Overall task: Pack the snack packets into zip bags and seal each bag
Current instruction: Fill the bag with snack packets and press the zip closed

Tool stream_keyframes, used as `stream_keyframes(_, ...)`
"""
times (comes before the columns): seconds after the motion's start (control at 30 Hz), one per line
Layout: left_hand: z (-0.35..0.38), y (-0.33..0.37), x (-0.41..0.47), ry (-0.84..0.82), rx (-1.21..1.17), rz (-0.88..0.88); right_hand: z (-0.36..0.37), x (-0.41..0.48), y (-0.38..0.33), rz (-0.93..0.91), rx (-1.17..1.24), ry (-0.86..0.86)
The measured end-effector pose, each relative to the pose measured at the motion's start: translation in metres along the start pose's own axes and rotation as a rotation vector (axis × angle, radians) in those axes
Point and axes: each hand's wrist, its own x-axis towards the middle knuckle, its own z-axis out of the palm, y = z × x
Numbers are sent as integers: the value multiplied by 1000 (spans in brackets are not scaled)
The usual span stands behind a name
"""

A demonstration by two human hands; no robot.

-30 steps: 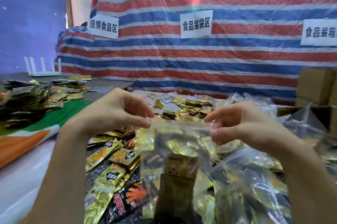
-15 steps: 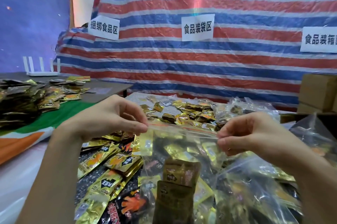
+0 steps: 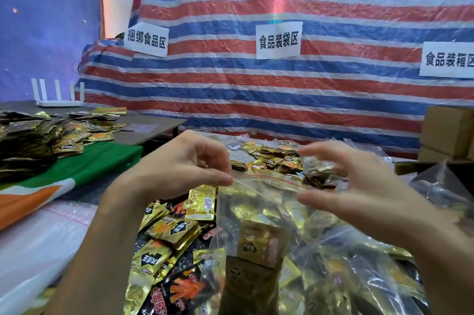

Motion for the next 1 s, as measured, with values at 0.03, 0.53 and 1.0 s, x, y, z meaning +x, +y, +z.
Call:
stream_keyframes(0.03, 1, 3, 1, -15, -2, 14, 7, 0, -10, -85, -10, -8)
stream_keyframes(0.53, -6, 17, -8, -69, -95, 6, 46, 7, -39, -246, 34, 78)
stream_keyframes(1.0, -2, 12, -4, -112, -83, 22, 55, 9, -42, -255, 3, 104)
